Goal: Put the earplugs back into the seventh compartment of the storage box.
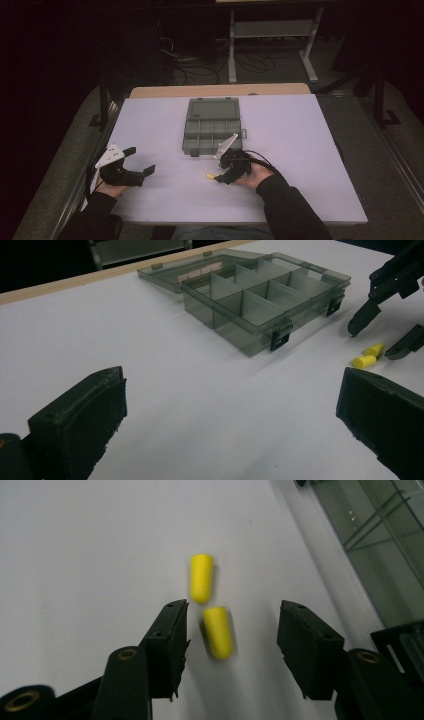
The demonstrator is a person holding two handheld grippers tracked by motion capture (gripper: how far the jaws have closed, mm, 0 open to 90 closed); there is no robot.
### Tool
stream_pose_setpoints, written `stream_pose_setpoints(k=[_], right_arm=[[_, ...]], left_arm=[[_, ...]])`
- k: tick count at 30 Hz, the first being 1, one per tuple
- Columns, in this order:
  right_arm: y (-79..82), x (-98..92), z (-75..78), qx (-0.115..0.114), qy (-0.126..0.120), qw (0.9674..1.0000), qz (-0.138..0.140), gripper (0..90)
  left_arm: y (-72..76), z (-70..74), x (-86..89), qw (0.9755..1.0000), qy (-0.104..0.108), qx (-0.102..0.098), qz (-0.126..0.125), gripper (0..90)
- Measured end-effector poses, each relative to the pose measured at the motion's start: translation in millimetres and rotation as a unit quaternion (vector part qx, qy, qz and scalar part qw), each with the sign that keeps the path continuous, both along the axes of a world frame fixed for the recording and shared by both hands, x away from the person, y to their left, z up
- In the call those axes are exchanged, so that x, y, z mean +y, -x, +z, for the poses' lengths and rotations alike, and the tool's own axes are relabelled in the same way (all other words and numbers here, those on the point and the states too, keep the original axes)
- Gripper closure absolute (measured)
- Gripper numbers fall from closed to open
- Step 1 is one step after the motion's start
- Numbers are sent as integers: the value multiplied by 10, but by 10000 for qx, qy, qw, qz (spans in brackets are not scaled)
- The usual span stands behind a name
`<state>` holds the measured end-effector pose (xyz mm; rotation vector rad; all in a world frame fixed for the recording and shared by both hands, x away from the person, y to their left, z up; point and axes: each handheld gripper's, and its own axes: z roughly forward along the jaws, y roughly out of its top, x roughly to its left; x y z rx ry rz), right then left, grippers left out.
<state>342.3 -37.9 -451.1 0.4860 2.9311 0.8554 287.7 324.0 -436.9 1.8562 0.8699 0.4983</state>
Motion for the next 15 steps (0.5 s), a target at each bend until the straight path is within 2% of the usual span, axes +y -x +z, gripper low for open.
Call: stream_pose_setpoints(k=[4,10,15], right_arm=[[9,14,-4,-19,-27,10000,79,563],[20,27,-1,35,-28,9999,133,766],[21,24,7,44,-9,9999,91,792]], left_arm=[[1,0,-2,10000,-4,0,-3,0],[1,0,-1,10000,-19,-1,-13,0],[0,0,0,10000,-27,-3,-20,0]])
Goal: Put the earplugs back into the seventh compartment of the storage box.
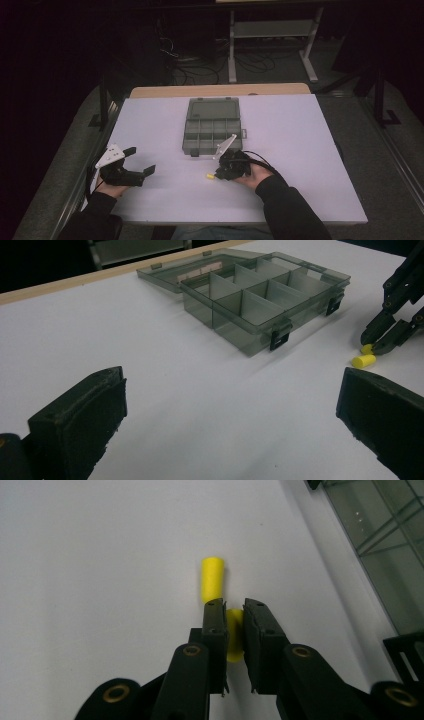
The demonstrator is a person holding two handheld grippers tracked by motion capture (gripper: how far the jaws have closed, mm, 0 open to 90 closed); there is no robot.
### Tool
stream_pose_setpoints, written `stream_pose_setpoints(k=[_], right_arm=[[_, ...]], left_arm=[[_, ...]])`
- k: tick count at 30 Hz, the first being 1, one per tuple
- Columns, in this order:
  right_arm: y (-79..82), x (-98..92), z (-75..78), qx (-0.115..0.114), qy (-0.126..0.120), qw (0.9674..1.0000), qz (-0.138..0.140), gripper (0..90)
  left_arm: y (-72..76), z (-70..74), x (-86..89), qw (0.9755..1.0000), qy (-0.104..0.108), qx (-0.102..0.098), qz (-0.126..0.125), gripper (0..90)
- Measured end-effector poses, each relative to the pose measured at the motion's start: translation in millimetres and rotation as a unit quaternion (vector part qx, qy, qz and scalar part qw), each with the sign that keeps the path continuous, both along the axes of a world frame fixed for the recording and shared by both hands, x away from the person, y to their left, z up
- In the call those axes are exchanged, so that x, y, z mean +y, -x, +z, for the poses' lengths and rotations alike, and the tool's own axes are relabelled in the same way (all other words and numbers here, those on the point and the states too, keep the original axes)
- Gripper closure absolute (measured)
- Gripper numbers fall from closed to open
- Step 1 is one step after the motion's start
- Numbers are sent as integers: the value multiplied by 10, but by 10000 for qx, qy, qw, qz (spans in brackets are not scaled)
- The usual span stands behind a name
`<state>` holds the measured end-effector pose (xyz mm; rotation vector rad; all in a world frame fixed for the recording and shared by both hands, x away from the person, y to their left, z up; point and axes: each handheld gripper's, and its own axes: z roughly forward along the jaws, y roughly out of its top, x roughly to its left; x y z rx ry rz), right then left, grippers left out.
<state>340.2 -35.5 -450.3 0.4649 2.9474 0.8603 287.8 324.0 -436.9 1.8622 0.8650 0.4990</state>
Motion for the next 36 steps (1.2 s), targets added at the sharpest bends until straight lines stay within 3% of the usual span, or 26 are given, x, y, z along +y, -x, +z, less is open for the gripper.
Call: stream_pose_setpoints(k=[16,36], right_arm=[[-56,-102,221,-46,-265,9996,-127,801],[-308,-189,718,-305,-297,9987,-281,808]], left_arm=[[3,-6,-13,10000,-21,13,-49,0],[3,-5,-14,10000,-29,17,-61,0]])
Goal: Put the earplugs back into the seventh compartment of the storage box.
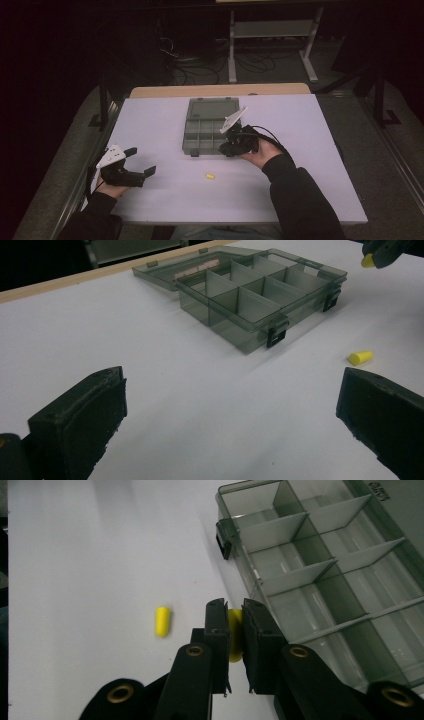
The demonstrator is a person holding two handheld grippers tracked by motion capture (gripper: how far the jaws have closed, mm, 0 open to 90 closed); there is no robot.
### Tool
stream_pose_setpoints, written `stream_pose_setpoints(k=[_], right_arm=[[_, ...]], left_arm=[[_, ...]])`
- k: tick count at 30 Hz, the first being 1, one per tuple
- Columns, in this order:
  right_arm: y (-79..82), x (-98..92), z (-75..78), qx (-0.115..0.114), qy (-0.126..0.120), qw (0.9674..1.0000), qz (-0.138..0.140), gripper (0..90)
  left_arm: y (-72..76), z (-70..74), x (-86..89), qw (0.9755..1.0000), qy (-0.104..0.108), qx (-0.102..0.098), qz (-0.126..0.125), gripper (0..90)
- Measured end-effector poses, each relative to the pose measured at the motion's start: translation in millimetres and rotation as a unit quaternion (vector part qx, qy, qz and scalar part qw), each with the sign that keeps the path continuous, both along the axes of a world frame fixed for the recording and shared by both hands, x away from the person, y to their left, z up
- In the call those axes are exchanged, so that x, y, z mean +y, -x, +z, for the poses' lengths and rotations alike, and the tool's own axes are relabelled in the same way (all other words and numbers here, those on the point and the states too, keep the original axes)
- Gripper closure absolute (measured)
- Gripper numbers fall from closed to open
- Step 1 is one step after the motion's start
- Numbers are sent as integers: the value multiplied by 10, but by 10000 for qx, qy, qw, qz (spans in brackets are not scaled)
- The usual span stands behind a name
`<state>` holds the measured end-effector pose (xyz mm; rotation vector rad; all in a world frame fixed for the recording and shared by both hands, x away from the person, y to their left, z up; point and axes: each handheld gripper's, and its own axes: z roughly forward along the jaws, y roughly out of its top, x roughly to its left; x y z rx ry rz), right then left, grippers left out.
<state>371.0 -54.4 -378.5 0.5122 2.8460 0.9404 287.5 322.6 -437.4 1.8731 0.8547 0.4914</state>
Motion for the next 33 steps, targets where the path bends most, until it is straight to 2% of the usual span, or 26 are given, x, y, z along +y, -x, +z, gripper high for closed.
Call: stream_pose_setpoints(k=[9,19,33], right_arm=[[-139,-14,110,-54,17,9999,-108,808],[-327,41,166,2,114,9997,-224,808],[-531,176,49,129,268,9990,-334,807]], left_arm=[[1,0,-1,10000,-1,-2,0,0],[-2,-2,0,10000,0,2,-5,0],[-3,-4,-2,10000,-5,7,-15,0]])
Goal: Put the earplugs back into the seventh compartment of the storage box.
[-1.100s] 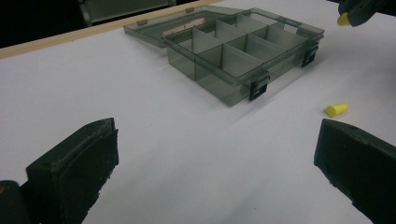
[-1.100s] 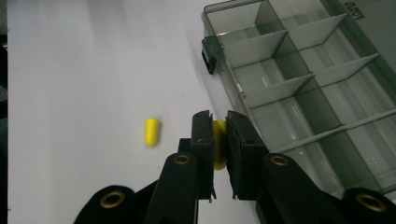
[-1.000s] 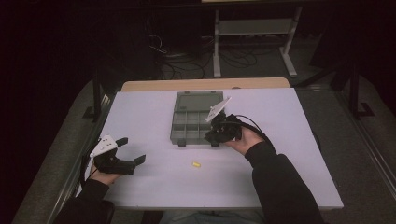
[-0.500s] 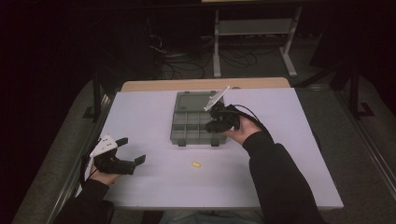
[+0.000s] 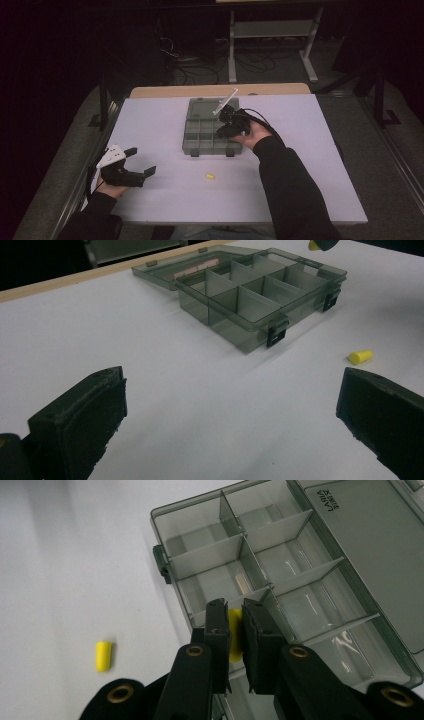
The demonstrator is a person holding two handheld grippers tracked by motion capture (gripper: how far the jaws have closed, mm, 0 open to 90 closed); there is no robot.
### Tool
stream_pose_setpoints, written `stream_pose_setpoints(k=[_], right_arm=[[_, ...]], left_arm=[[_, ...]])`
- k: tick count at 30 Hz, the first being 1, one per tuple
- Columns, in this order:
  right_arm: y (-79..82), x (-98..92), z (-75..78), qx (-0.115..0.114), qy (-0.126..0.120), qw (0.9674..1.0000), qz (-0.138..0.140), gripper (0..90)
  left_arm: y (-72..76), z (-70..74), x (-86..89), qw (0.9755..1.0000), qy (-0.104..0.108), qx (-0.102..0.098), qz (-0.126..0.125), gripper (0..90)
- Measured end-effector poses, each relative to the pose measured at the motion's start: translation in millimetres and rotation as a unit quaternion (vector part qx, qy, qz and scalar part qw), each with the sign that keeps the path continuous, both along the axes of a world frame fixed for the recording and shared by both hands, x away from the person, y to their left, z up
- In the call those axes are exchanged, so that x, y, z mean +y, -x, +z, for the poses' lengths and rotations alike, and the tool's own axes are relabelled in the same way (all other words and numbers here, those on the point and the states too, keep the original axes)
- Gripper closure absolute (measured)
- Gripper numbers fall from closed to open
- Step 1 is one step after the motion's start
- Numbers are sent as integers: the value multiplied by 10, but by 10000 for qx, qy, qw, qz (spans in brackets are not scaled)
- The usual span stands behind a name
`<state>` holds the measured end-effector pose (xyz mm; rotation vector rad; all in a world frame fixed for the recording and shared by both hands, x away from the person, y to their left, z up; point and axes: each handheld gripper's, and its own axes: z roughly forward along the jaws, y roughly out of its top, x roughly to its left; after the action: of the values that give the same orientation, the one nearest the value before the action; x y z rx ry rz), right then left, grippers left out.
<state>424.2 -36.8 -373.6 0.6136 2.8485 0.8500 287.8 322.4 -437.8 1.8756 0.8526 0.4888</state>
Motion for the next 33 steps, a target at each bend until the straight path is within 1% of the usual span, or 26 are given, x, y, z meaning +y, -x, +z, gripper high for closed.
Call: stream_pose_setpoints(k=[9,11,15,19,21,28,33], right_arm=[[-115,15,-140,138,44,9998,-100,806],[-137,27,-179,188,101,9997,-100,806],[-174,58,-256,268,135,9995,-81,805],[-209,81,-330,382,188,9990,-122,802],[-219,88,-359,402,248,9988,-116,802],[-237,111,-422,436,313,9985,-106,798],[-231,119,-437,469,310,9984,-103,761]], left_arm=[[-1,-2,-4,10000,-4,6,-9,0],[-3,-4,-4,10000,0,11,-11,0],[-3,-4,-6,10000,-1,14,-18,0],[-3,-4,-5,10000,-16,11,-33,0],[-3,-4,-5,10000,-13,13,-35,0],[-3,-5,-7,10000,-22,14,-39,0],[-3,-5,-5,10000,-38,12,-39,0]])
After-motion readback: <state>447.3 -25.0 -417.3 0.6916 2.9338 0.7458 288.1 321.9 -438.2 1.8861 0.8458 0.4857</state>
